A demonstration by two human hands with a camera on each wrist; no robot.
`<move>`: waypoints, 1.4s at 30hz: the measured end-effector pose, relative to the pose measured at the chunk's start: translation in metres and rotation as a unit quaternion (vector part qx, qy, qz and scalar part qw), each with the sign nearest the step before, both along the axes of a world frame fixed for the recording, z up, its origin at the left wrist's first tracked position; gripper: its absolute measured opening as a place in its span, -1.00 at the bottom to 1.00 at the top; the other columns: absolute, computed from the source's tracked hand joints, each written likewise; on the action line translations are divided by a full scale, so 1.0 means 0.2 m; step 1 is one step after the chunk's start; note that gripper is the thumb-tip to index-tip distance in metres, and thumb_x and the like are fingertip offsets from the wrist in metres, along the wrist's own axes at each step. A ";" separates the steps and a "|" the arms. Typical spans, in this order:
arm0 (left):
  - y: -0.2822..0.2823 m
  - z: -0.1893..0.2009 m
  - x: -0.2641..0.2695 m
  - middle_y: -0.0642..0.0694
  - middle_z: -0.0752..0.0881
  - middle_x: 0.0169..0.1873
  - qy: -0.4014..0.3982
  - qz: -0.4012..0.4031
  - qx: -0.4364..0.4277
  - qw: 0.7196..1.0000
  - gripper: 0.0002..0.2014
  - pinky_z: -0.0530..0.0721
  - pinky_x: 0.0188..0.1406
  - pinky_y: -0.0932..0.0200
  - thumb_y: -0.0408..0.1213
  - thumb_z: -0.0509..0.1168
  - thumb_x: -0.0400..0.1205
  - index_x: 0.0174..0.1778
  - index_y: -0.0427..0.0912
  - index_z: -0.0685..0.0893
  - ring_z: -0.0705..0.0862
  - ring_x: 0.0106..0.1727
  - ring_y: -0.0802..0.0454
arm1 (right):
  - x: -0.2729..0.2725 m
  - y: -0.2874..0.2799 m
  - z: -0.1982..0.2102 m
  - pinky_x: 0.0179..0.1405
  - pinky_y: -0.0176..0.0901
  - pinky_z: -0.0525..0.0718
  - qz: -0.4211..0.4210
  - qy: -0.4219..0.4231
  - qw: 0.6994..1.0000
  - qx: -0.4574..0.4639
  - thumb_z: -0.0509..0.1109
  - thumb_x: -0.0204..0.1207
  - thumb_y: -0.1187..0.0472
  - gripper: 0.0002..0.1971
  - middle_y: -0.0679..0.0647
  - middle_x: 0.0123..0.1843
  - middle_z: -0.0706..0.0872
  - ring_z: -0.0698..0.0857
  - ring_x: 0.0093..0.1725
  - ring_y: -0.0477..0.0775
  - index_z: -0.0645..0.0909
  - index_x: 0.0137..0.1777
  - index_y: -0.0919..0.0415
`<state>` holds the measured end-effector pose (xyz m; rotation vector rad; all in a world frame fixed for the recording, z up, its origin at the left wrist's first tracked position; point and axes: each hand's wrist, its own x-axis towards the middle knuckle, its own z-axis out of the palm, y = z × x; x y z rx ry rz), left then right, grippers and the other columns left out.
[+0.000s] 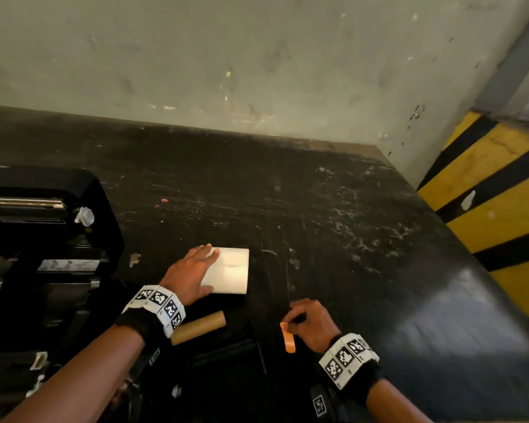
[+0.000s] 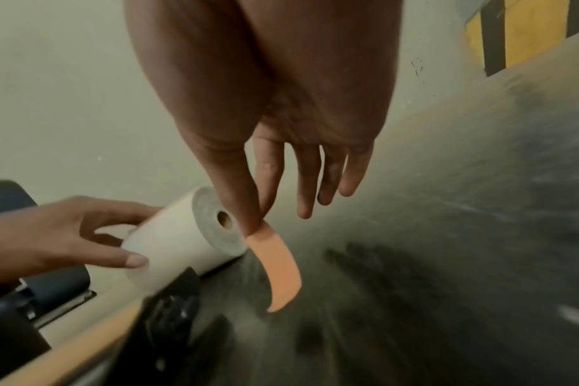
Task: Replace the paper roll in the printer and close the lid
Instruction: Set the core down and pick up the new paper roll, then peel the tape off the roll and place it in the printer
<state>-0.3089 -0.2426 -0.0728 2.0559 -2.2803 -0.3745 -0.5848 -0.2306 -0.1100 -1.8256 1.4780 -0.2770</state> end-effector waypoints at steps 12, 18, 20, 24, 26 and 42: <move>0.02 -0.01 0.00 -0.08 0.07 0.65 0.006 0.015 -0.013 1.000 -0.17 0.31 0.55 -0.07 -0.19 0.42 0.52 0.61 -0.10 0.06 0.03 0.65 -0.01 | -0.05 0.06 -0.11 0.50 0.05 0.33 0.019 0.075 0.995 -0.062 0.48 0.34 0.34 -0.49 -0.10 0.47 0.49 0.35 0.49 0.03 0.48 -0.43 -0.41; 0.02 0.00 -0.01 -0.08 0.07 0.65 0.001 0.018 -0.009 1.000 -0.17 0.33 0.52 -0.08 -0.19 0.42 0.52 0.61 -0.09 0.05 0.04 0.65 -0.02 | -0.07 0.05 -0.12 0.52 0.14 0.28 0.039 0.101 0.993 -0.046 0.52 0.35 0.23 -0.71 -0.11 0.53 0.40 0.27 0.52 0.05 0.70 0.02 -0.13; 0.02 0.00 -0.01 -0.07 0.06 0.65 -0.001 0.020 -0.006 1.000 -0.17 0.34 0.52 -0.09 -0.19 0.42 0.52 0.61 -0.09 0.05 0.03 0.65 -0.01 | -0.07 0.04 -0.12 0.52 0.15 0.27 0.043 0.115 0.992 -0.036 0.53 0.34 0.20 -0.57 -0.11 0.55 0.36 0.25 0.53 0.05 0.63 0.21 -0.10; 0.02 0.01 -0.02 -0.07 0.08 0.65 -0.003 0.026 -0.006 1.000 -0.16 0.36 0.51 -0.11 -0.19 0.43 0.51 0.60 -0.08 0.06 0.05 0.65 -0.02 | -0.05 0.03 -0.09 0.52 0.13 0.26 0.061 0.140 0.988 -0.021 0.54 0.33 0.09 -0.48 -0.07 0.56 0.35 0.27 0.53 0.09 0.55 0.31 -0.11; 0.02 0.00 -0.02 -0.07 0.09 0.65 -0.009 0.024 -0.009 1.000 -0.16 0.39 0.50 -0.11 -0.18 0.44 0.50 0.60 -0.07 0.08 0.06 0.64 -0.03 | -0.01 0.03 -0.08 0.52 0.10 0.29 0.055 0.113 0.991 -0.040 0.50 0.38 0.02 -0.56 -0.03 0.50 0.45 0.35 0.49 0.09 0.59 0.28 -0.08; -0.01 0.03 0.06 -0.01 -0.01 0.67 -0.035 -0.063 0.014 0.997 -0.20 0.25 0.56 -0.02 -0.22 0.40 0.55 0.61 -0.06 0.06 -0.05 0.66 0.08 | 0.21 0.10 -0.07 -0.07 -0.22 0.71 0.032 -0.016 0.999 0.017 0.57 0.36 0.11 -0.76 0.00 -0.18 0.71 0.66 -0.22 -0.10 0.70 0.01 0.09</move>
